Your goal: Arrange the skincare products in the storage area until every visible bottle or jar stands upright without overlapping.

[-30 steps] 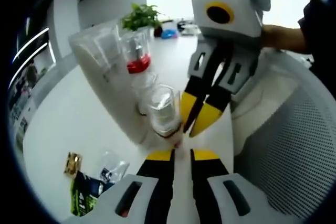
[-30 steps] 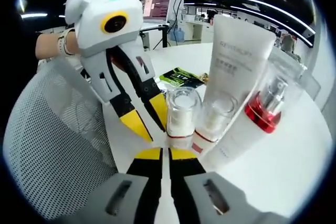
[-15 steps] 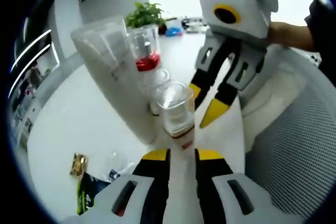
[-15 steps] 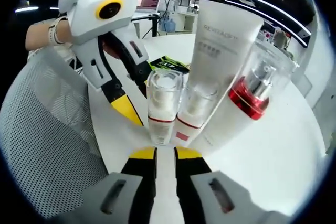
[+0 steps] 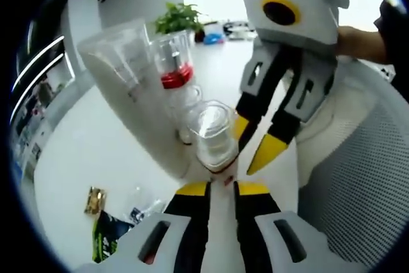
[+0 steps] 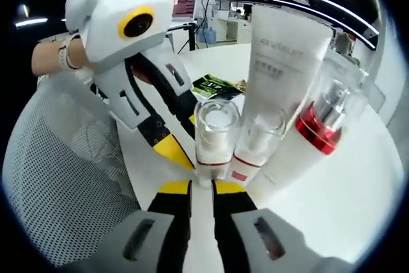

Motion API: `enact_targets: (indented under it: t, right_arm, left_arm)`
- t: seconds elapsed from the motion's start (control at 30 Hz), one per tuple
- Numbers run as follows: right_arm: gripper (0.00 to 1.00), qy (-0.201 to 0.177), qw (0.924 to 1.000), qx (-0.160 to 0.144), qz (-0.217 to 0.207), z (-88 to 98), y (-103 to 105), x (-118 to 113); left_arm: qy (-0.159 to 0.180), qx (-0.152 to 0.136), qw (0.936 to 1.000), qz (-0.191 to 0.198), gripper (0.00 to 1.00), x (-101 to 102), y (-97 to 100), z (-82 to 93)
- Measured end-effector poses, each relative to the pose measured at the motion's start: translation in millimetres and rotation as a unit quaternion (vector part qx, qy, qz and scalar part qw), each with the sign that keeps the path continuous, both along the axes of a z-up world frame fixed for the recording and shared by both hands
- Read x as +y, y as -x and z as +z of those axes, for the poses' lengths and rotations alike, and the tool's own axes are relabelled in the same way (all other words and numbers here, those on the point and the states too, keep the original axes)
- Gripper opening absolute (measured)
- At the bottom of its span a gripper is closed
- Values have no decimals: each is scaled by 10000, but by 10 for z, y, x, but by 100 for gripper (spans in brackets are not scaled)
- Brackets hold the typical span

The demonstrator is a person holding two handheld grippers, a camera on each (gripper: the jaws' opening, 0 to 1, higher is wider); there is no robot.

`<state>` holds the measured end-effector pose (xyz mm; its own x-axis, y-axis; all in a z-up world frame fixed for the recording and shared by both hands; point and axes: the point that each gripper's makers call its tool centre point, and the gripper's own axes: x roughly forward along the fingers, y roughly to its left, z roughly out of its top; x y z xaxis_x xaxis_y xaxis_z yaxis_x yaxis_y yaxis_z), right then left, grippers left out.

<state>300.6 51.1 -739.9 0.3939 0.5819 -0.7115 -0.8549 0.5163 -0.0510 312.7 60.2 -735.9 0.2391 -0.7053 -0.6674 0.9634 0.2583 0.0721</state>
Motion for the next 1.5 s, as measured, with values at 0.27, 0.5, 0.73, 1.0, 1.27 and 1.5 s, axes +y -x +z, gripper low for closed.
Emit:
enact_targets:
  t: [0.27,0.5,0.73,1.0,1.27,1.5]
  right_arm:
    - [13,-53,10000,-16,-40,-8,-78,67]
    - [11,82,9999,53,-126,-32,-76,-41]
    - [12,336,9982,-55,-484,-62,-171,-347]
    - [16,266,9973,-258,-634,1,-285,-367]
    - [16,213,9977,-291,-569,10,-331,-294]
    - [14,160,9983,-281,-485,41,-312,-250]
  left_arm:
    - [-88,-3,9999,112,9,112,12,-14]
    - [-172,-64,9989,430,10,129,-54,-62]
    - [-124,60,9977,659,11,85,-81,-80]
    - [-106,122,9955,931,9,83,-142,-91]
    - [-110,133,9945,1035,8,100,-162,-96]
    - [-172,125,9950,980,8,100,-153,-113]
